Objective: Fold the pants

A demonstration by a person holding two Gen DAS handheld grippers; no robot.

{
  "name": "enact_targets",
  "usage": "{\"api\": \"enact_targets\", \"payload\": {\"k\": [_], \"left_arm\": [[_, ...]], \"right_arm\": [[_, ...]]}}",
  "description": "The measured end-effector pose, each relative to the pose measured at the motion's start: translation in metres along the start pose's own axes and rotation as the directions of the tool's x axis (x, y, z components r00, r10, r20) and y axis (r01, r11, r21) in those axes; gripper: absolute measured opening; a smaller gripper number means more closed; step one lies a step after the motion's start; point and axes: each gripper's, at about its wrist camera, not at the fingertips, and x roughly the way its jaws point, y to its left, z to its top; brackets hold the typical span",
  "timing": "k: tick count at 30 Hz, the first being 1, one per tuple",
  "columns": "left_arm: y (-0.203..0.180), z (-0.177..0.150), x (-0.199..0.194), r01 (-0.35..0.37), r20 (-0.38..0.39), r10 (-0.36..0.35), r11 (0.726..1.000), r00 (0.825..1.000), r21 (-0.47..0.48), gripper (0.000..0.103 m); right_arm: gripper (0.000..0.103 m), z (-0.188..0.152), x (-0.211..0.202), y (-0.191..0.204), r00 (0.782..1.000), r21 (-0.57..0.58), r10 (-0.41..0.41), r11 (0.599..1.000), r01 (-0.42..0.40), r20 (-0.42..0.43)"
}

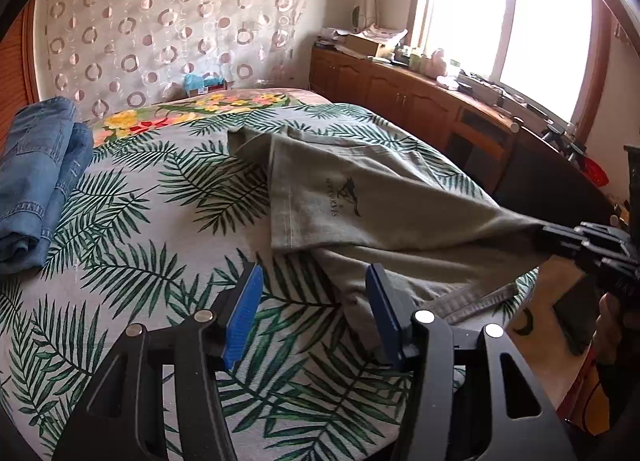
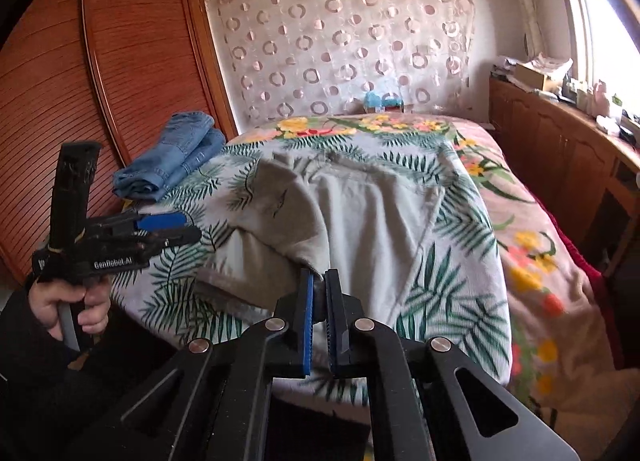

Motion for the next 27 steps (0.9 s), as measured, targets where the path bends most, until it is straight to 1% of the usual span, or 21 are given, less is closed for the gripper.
{"api": "enact_targets", "payload": {"k": [5, 8, 10, 13, 17, 22, 27], "left_arm": [[-0.006, -0.002, 0.002, 0.008, -0.009, -0.008, 1.000, 1.000, 0.003, 0.055], [-0.010, -0.004, 0.006, 0.007, -0.018, -0.007, 1.000, 1.000, 0.011, 0.055], [-0.013, -0.005, 0.008, 0.008, -0.023, -0.008, 1.000, 1.000, 0.016, 0.055], [-0.015, -0.007, 0.011, 0.009, -0.031, -0.009, 1.000, 0.999, 0.019, 0.055], [-0.018, -0.010, 0.015, 0.010, -0.044, -0.009, 1.000, 0.999, 0.025, 0.055], [-0.019, -0.015, 0.024, -0.003, -0.075, 0.006, 0.999, 0.997, 0.036, 0.055], [-0.016, -0.022, 0.034, 0.003, -0.113, 0.000, 1.000, 0.994, 0.024, 0.055]], "right_arm": [[0.005, -0.014, 0.003, 0.002, 0.998, -0.011, -0.035, 0.999, 0.034, -0.055], [0.005, -0.019, 0.009, -0.003, 0.995, 0.008, -0.046, 0.999, 0.047, -0.084], [0.005, -0.018, 0.011, -0.006, 0.995, 0.019, -0.058, 0.998, 0.059, -0.085], [0.005, -0.015, 0.015, -0.011, 0.995, 0.055, -0.046, 0.997, 0.051, -0.090], [0.005, -0.014, 0.019, -0.012, 0.994, 0.073, -0.041, 0.996, 0.049, -0.101], [0.017, -0.011, 0.016, -0.014, 0.995, 0.085, -0.055, 0.994, 0.062, -0.082], [0.022, -0.003, 0.011, -0.018, 0.997, 0.103, -0.058, 0.993, 0.064, -0.058]]}}
